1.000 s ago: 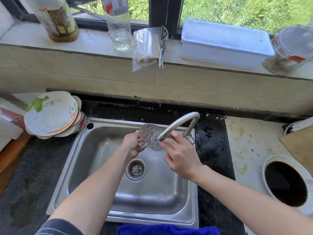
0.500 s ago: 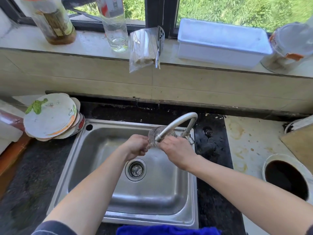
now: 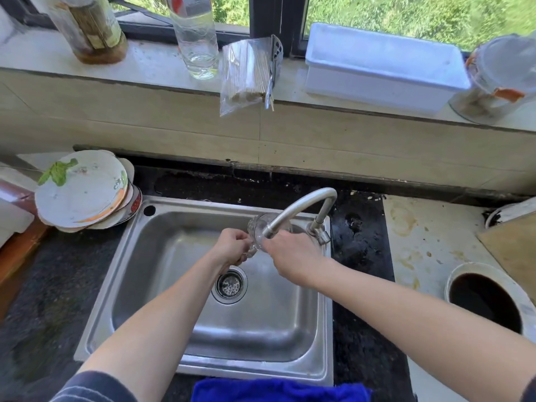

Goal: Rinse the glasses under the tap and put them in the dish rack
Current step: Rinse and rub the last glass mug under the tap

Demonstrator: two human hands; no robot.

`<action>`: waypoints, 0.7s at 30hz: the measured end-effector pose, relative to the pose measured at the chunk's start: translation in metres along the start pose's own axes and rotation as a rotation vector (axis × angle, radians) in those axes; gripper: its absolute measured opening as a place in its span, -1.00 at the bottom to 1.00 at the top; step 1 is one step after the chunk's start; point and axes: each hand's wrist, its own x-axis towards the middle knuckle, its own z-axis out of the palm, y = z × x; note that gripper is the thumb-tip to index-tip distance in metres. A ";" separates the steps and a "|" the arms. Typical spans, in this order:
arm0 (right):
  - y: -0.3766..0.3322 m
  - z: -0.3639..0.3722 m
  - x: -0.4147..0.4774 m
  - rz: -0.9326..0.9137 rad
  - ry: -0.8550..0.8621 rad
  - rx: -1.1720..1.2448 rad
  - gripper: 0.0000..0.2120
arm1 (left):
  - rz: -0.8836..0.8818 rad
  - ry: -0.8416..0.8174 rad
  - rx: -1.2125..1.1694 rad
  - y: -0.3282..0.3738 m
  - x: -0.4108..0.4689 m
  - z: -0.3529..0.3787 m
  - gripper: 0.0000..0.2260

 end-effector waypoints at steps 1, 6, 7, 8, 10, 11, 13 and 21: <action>-0.002 -0.002 0.005 0.030 -0.004 -0.007 -0.53 | 0.011 0.001 0.010 0.001 -0.001 0.003 -0.74; 0.000 -0.003 -0.005 -0.061 -0.023 0.093 -0.48 | -0.015 0.045 0.014 -0.003 0.002 -0.015 -0.76; 0.001 -0.002 -0.007 -0.082 -0.017 0.064 -0.50 | -0.016 0.033 0.024 -0.003 0.001 -0.018 -0.75; 0.001 -0.001 -0.004 -0.069 -0.012 0.037 -0.53 | -0.017 0.014 0.046 -0.003 0.000 -0.018 -0.74; -0.003 -0.001 0.005 -0.009 -0.018 0.018 -0.59 | -0.026 -0.007 0.096 0.001 -0.003 -0.014 -0.74; -0.005 0.000 0.007 0.005 -0.039 0.021 -0.60 | -0.033 -0.007 0.104 0.002 -0.003 -0.015 -0.75; -0.004 0.007 0.004 -0.049 -0.079 0.053 -0.58 | -0.052 -0.006 0.104 0.002 -0.004 -0.024 -0.76; -0.003 0.013 0.001 -0.022 0.020 -0.020 -0.63 | -0.089 -0.107 0.068 0.010 -0.012 -0.026 -0.87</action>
